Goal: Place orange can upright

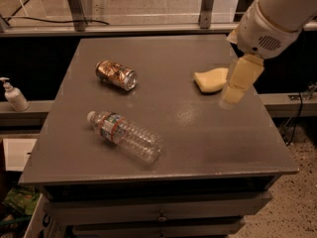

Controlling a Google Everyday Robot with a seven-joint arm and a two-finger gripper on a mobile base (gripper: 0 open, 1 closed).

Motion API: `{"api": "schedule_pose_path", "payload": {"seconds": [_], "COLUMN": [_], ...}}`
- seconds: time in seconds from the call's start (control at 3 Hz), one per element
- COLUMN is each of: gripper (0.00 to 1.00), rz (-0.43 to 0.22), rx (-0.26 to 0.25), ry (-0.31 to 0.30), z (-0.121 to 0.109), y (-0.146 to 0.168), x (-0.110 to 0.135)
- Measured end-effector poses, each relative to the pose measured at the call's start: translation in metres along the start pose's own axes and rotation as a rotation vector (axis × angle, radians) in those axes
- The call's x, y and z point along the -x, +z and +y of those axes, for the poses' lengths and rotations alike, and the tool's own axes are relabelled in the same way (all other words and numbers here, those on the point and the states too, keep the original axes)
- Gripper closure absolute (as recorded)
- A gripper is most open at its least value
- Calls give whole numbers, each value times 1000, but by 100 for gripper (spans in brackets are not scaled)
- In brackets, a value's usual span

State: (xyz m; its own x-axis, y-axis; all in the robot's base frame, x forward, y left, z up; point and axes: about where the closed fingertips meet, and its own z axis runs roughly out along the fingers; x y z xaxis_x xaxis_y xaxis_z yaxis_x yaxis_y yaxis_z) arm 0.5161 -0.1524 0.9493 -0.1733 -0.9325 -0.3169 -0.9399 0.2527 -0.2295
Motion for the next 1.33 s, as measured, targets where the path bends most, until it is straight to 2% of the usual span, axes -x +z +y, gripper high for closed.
{"api": "schedule_pose_path", "payload": {"seconds": [0.33,0.67,1.33], "gripper": [0,0,0], "rz": [-105,-108,-125], "rx": [44,41,60], "ry": [50,46,39], "z": [-33,-32,-22], "y": [40,41,75], "x": [91,92,147]}}
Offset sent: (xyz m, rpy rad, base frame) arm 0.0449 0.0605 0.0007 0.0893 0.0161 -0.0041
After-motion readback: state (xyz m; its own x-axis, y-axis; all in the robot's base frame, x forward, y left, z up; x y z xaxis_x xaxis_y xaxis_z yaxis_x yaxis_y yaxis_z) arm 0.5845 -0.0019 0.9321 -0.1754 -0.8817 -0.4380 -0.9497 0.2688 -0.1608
